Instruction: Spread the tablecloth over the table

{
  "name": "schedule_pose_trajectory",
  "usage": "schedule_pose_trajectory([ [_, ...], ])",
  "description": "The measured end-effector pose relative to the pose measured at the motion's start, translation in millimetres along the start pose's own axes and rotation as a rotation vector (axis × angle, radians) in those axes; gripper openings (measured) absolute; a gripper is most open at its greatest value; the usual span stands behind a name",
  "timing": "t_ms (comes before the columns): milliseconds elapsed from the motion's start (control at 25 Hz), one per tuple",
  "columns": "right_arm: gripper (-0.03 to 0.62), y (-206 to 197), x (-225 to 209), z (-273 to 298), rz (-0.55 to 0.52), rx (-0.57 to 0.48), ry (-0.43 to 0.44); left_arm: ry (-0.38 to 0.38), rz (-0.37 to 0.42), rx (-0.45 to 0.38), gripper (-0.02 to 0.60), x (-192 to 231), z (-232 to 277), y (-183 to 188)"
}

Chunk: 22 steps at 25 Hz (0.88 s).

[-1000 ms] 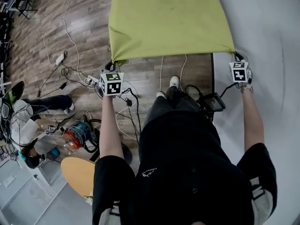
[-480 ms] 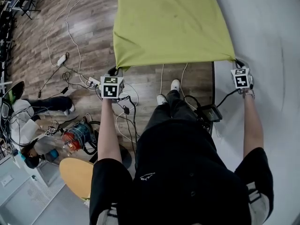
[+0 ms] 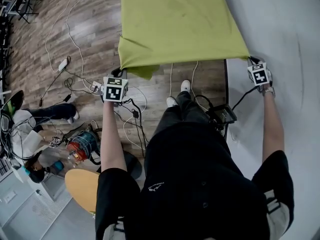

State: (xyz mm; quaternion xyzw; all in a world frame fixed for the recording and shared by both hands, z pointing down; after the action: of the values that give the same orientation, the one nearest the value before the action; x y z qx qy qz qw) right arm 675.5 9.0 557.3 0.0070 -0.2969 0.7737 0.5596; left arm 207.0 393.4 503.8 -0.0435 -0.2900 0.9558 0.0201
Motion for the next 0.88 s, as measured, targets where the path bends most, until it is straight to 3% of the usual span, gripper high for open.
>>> schedule_pose_trajectory([
  [120, 0.021, 4.7, 1.5, 16.4, 0.03, 0.018, -0.013, 0.032, -0.025, 0.033, 0.011, -0.9, 25.0, -2.0],
  [560, 0.035, -14.7, 28.9, 60.7, 0.073, 0.108, 0.008, 0.016, -0.067, 0.135, 0.012, -6.1, 81.9, -42.4],
  [680, 0.038, -16.6, 32.2, 68.6, 0.077, 0.121, 0.018, 0.006, -0.095, 0.157, 0.097, -6.0, 94.1, -47.0],
  [880, 0.069, -23.5, 40.7, 80.9, 0.122, 0.13, 0.035, 0.001, -0.165, 0.15, 0.123, -6.7, 106.9, -54.1],
])
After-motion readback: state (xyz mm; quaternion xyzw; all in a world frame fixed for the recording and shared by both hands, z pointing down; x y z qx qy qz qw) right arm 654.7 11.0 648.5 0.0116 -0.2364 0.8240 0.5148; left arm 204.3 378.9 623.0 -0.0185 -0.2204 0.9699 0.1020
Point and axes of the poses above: the fingertips, and each gripper's own axes: z forward along the fingers, x to its left, y out of its top, the point moved 5 cm from there along -z, backward along the fingers, and after that the axes turned 5 degrees about -y, right-handed, at the moved point
